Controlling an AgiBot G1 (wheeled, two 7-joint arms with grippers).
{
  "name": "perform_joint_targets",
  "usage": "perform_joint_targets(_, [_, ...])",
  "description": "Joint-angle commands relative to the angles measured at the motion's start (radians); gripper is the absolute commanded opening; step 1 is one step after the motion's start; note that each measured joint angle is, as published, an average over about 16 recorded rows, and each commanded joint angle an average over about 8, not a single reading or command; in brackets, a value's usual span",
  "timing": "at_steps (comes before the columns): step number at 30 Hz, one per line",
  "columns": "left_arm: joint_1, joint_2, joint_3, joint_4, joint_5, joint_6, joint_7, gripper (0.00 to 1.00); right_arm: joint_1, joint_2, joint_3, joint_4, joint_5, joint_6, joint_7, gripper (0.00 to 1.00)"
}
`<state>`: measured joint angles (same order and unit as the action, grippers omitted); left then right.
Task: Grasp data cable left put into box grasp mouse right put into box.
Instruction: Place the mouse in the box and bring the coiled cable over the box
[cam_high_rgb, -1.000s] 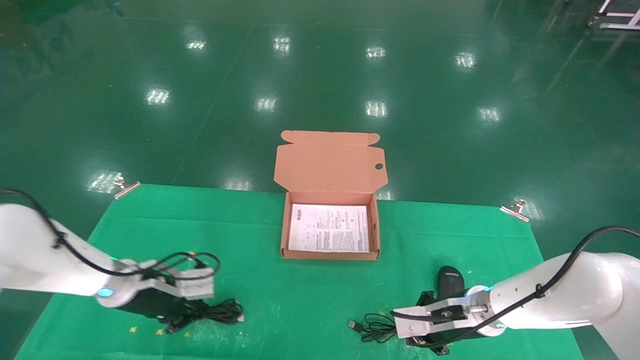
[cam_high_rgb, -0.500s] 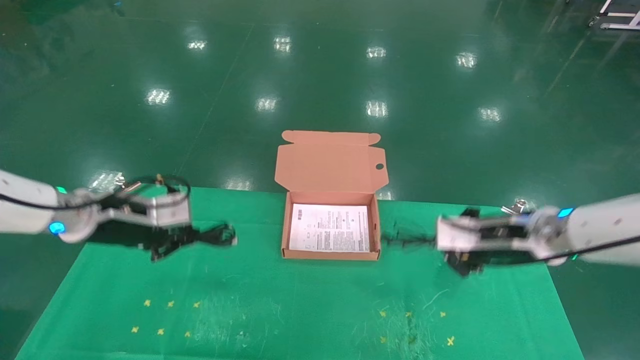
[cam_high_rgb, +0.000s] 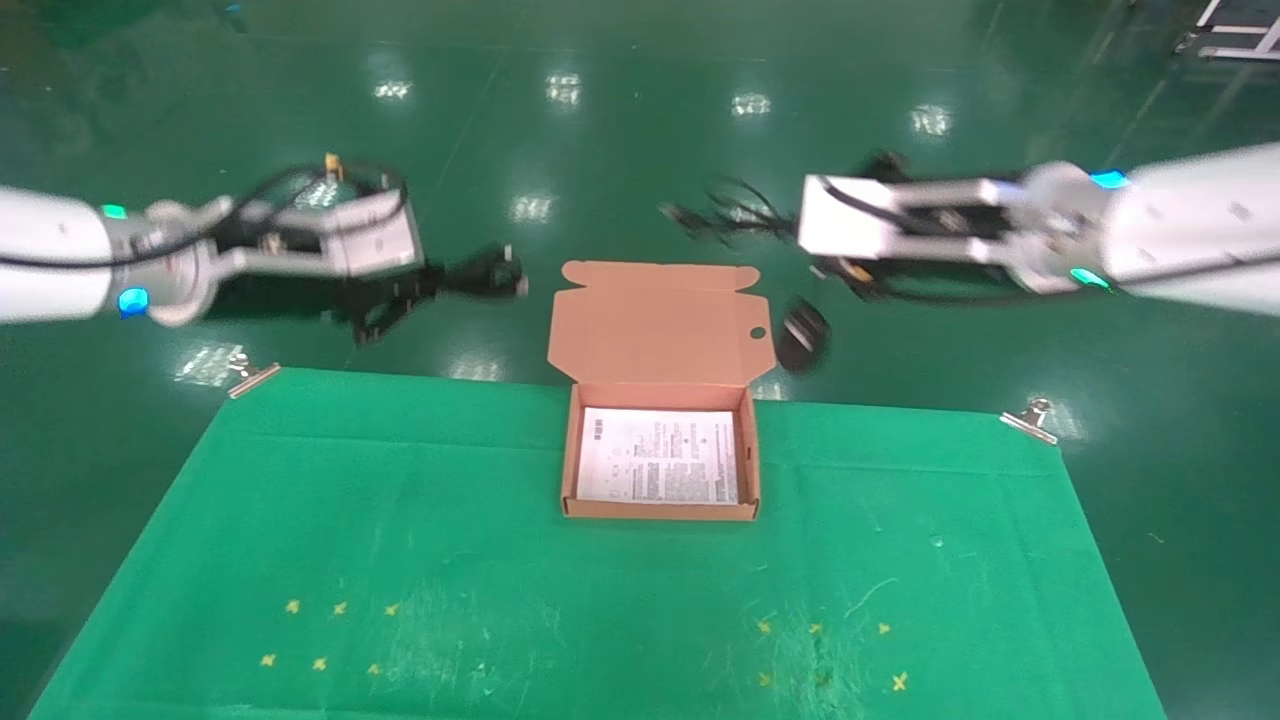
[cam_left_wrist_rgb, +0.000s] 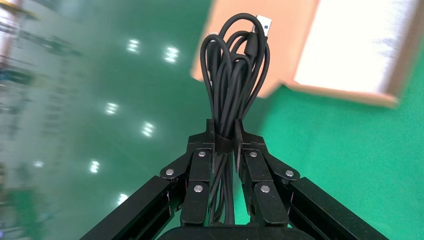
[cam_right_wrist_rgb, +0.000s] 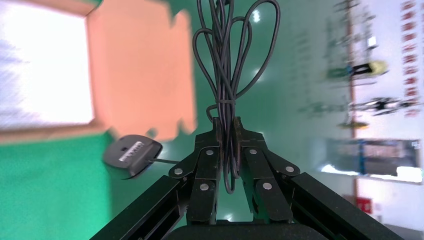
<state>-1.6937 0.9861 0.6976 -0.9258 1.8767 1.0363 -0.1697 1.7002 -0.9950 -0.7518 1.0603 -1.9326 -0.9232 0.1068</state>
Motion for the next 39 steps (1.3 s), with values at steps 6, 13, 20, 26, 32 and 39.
perform_joint_targets(6, [-0.045,0.039,-0.009,-0.001,0.042,-0.072,-0.031,0.0,0.069,-0.111,0.015,-0.131,0.041,0.069,-0.104,0.0])
perform_joint_targets(13, [-0.063,0.052,-0.003,-0.005,0.073,-0.093,-0.036,0.0,0.097,-0.158,0.02,-0.209,0.065,0.083,-0.154,0.0])
perform_joint_targets(20, [-0.046,0.038,0.013,0.013,0.097,-0.075,-0.048,0.0,0.072,-0.174,0.019,-0.231,0.087,0.079,-0.163,0.0])
perform_joint_targets(26, [-0.025,0.017,0.039,0.017,0.162,-0.068,-0.078,0.0,0.043,-0.196,0.012,-0.279,0.093,0.084,-0.175,0.0])
perform_joint_targets(32, [-0.005,-0.004,0.061,-0.007,0.233,-0.059,-0.133,0.0,0.016,-0.246,0.005,-0.359,0.11,0.092,-0.206,0.0])
perform_joint_targets(39, [0.009,-0.031,0.073,-0.036,0.29,-0.038,-0.197,0.0,-0.006,-0.312,0.012,-0.456,0.161,0.092,-0.273,0.0])
